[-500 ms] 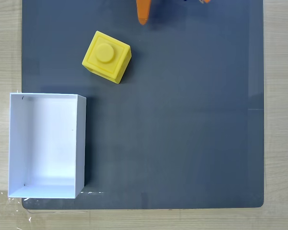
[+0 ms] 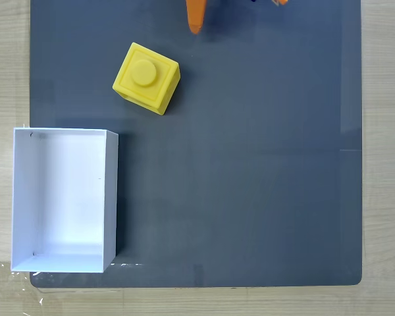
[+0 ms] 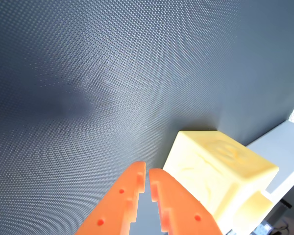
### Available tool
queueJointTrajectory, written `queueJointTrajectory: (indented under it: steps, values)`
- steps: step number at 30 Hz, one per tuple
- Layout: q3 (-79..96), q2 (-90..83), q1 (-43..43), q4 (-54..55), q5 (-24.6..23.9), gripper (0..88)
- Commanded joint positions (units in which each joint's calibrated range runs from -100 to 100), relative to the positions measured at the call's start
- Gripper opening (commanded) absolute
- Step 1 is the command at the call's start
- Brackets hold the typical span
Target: Grasp a yellow block and put it in the box
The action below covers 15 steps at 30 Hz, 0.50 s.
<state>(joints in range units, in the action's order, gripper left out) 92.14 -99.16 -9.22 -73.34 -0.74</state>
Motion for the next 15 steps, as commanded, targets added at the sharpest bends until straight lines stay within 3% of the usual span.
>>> queueJointTrajectory:
  steps: [1,10,15]
  values:
    - [-0.2,0.3,-0.1,0.2,-0.1,1.0]
    - [-0.5,1.3,0.2,1.1,0.1,1.0]
    - [-8.2,10.5,0.4,4.0,-0.1,1.0]
